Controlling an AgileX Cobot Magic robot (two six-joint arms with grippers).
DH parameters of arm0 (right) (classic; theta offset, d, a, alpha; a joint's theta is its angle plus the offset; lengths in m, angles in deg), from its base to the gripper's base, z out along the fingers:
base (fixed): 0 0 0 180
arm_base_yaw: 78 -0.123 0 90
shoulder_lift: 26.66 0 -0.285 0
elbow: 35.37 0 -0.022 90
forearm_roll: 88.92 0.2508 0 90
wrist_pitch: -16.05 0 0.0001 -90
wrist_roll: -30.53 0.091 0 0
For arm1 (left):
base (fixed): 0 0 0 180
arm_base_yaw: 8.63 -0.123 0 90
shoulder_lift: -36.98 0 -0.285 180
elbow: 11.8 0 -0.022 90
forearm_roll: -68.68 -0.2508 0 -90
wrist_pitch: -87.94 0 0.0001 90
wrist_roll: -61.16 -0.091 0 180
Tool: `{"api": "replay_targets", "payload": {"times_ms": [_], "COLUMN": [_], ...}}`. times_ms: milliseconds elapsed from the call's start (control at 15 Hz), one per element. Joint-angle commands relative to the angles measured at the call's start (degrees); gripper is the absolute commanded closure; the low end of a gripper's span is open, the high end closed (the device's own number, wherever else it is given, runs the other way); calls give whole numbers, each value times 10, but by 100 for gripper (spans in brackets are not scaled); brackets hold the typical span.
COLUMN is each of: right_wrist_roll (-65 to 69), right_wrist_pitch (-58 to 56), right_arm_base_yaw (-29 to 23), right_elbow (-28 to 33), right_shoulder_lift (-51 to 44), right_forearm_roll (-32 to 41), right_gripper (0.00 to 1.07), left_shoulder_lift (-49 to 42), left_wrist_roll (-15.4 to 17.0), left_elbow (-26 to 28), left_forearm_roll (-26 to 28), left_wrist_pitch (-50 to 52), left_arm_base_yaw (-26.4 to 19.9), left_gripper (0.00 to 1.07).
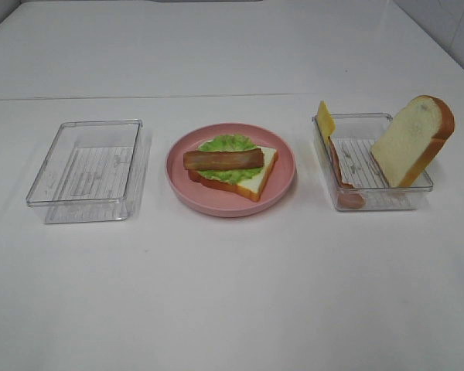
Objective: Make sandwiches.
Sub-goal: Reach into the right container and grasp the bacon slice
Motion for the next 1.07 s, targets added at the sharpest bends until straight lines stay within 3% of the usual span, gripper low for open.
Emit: {"api": "replay_targets", "payload": {"times_ms": [67, 200, 400, 800, 1067], "right_wrist_roll": [-19, -50, -64, -90, -37], "right_wrist_pitch": [50, 49, 10, -116, -160], "right_arm_base_yaw": [2, 2, 2, -9, -101], "right_elbow": [-17, -62, -180, -376, -504], "right_shoulder_lift": [99, 198, 372, 582, 727], "right_forearm_roll": [23, 23, 48, 127, 56], "right_gripper": [27, 27, 27, 29, 31], "left_shoulder_lift": [-15, -14, -14, -14, -14], "left_wrist_roll": [5, 5, 5, 5, 5], "left_elbow": [-2, -2, -2, -2, -2], "left_forearm_roll": [-2, -2, -2, -2, -2], "left_wrist_pitch": [6, 6, 6, 7, 7], "left_arm_base_yaw": [2, 2, 2, 2, 2], "left_gripper": [23, 23, 23, 23, 23]}}
